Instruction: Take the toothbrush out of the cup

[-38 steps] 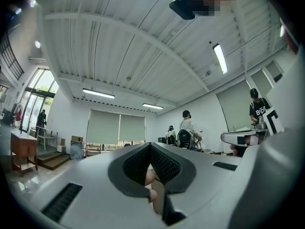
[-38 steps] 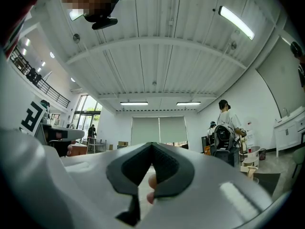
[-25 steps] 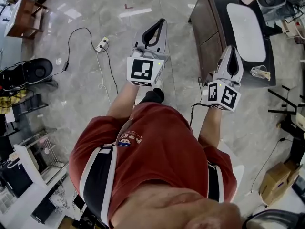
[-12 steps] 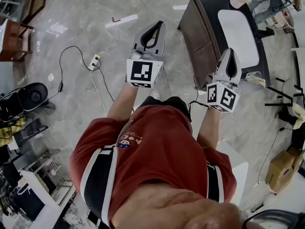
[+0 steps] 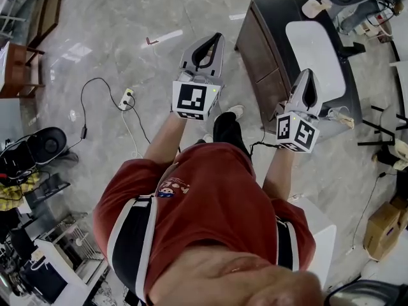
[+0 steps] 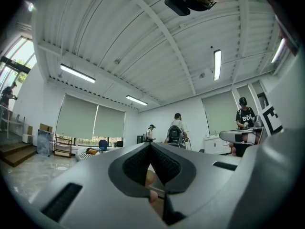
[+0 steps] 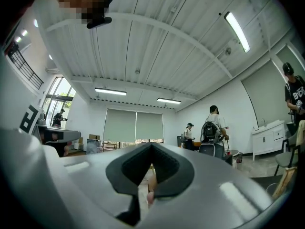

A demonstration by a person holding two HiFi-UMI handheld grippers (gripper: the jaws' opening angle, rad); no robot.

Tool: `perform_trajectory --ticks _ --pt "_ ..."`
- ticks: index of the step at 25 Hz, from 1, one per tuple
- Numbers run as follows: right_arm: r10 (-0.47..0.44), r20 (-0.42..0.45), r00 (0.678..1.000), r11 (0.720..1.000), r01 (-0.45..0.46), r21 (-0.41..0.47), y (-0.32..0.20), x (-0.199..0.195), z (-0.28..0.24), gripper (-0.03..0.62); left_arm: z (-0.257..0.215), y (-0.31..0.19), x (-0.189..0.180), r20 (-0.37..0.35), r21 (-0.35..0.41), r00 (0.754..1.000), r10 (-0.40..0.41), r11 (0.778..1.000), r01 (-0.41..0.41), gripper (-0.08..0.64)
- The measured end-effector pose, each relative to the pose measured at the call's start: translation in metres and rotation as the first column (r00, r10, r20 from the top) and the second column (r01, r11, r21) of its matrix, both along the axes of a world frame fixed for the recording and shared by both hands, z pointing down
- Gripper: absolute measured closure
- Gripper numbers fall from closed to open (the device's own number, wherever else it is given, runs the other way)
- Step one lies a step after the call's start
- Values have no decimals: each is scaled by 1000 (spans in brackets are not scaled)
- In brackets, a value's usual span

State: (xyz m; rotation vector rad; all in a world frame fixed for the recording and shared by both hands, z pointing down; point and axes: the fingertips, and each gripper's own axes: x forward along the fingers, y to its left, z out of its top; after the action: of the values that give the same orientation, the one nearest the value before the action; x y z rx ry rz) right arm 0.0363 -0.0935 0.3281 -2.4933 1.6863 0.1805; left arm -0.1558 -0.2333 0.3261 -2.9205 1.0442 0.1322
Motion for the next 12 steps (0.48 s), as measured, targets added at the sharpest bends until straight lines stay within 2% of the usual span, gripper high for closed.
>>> perform_trajectory --ticks 6,12 --pt "43 24 999 999 -43 12 -26 47 3 583 -1 -30 59 31 10 998 60 998 -61 555" --pt "126 18 992 992 -126 8 -33 104 3 583 -6 -50 138 43 13 987 154 988 -154 555"
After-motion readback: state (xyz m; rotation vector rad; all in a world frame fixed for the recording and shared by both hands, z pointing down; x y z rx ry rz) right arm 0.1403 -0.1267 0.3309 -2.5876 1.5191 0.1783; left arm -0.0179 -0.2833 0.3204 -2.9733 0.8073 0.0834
